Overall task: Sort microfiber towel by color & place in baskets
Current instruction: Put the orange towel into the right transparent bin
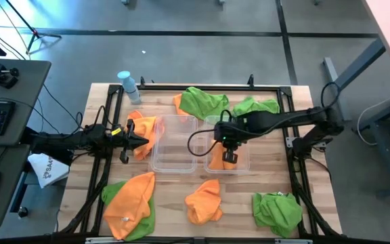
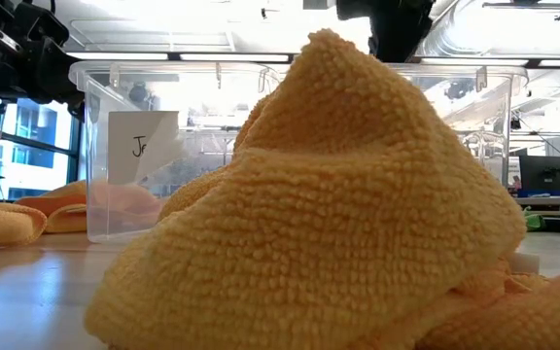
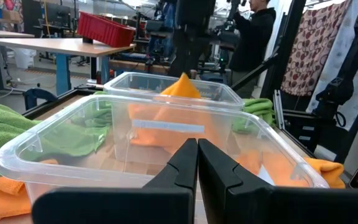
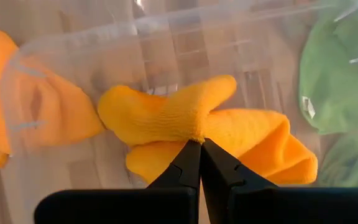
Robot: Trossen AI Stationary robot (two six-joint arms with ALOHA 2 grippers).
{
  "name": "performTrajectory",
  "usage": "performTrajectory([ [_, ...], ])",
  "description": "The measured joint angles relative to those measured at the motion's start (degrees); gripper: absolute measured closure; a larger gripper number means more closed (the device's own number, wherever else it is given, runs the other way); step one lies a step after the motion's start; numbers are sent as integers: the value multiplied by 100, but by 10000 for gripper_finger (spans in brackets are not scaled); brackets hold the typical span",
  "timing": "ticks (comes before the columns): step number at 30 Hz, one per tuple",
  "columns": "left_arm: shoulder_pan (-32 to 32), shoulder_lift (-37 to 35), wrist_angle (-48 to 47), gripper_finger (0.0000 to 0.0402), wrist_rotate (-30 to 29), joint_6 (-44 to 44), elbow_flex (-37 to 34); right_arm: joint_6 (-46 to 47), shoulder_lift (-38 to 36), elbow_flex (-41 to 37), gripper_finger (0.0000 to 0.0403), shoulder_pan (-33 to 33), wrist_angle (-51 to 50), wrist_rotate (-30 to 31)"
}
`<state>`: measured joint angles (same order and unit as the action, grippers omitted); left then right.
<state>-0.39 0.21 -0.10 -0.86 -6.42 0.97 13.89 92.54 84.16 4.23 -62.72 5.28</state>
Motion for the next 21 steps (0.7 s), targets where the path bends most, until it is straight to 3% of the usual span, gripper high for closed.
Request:
performTrajectory([
  [4,-2,0,11,401,2,-101,0,-1,226,0,403,-3,0,-19],
  [14,-1,0,128,401,113,-1372,-1,60,456,0,403,-7,-13,-20],
  [21,-1,11,320,401,-91,-998,75,129,456,0,403,-34,-14,58],
])
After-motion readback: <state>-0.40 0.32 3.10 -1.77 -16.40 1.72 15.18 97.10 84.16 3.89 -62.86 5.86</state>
